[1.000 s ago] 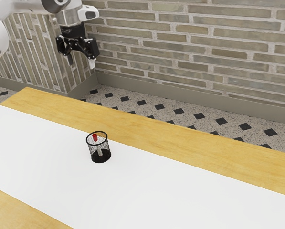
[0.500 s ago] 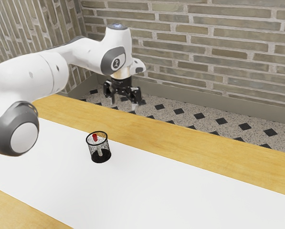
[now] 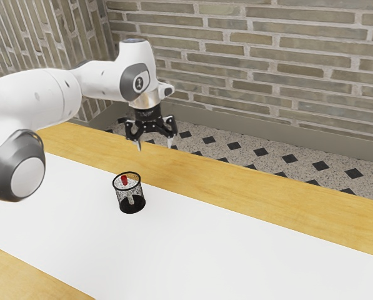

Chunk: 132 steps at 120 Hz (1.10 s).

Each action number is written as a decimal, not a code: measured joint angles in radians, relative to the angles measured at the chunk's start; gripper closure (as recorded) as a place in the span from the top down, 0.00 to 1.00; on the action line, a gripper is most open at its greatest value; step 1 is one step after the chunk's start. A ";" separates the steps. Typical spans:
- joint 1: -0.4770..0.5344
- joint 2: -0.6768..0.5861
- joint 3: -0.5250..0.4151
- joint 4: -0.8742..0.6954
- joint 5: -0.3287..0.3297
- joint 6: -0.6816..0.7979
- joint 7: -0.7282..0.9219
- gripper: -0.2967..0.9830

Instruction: Take the marker out of the pen holder and place it to the left of the pen holder.

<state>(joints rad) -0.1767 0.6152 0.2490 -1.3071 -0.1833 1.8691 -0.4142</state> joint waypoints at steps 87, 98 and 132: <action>0.000 -0.214 0.044 -0.395 0.054 0.179 -0.173 0.77; -0.001 -0.256 0.043 -0.471 0.054 0.219 -0.178 0.77; -0.002 -0.287 0.024 -0.570 0.049 0.323 -0.189 0.74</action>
<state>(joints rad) -0.1792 0.3283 0.2734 -1.8767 -0.1344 2.1920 -0.6031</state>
